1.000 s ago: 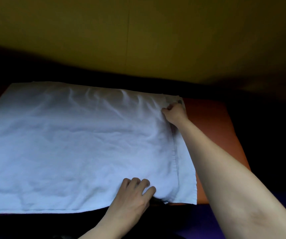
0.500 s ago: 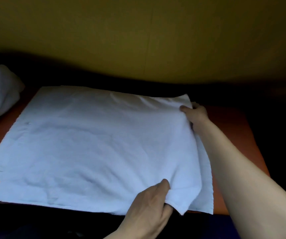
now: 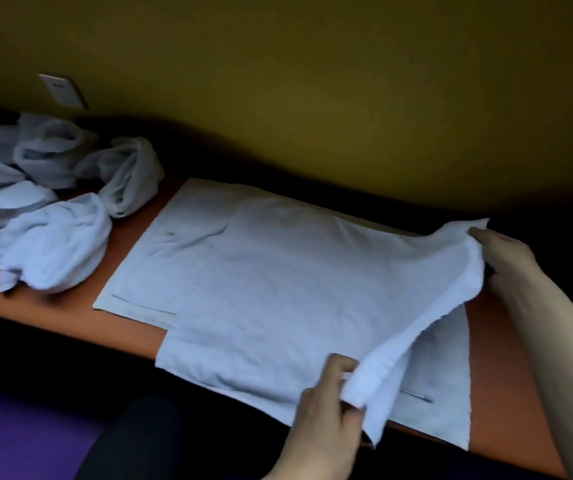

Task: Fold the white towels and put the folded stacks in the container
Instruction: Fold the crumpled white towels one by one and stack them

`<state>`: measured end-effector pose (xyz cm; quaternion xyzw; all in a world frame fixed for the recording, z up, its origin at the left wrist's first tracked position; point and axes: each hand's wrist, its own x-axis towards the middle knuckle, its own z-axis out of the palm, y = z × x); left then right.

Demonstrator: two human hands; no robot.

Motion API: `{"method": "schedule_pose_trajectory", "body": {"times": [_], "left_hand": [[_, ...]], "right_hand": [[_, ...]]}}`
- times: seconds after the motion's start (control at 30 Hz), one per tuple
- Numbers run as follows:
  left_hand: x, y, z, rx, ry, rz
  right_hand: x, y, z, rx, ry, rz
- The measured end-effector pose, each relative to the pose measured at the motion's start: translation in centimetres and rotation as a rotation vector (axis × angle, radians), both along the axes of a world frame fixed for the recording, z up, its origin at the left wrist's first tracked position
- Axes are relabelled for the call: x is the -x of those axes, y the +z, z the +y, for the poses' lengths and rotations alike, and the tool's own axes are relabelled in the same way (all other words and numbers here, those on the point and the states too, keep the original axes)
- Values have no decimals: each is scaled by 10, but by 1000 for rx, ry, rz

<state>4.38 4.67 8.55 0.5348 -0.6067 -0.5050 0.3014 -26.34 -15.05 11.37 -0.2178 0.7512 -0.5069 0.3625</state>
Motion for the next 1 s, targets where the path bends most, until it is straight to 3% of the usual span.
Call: {"method": "schedule_pose_trajectory", "body": {"times": [0.1, 0.17, 0.33, 0.63, 0.8, 1.0], "left_hand": [[-40, -9, -8, -106, 179, -4], [-66, -10, -15, -173, 238, 87], [-130, -17, -30, -192, 402, 83], [-221, -63, -56, -335, 454, -234], [-244, -99, -69, -393, 288, -613], [-240, -105, -75, -400, 312, -735]], "right_hand": [[-53, 10, -22, 33, 58, 8], [-94, 15, -41, 74, 129, 27], [-191, 16, -92, 102, 263, 95], [-300, -30, -127, 45, 447, 125], [-305, -60, -69, -4, 443, 73], [-259, -116, 91, -127, 331, 262]]}}
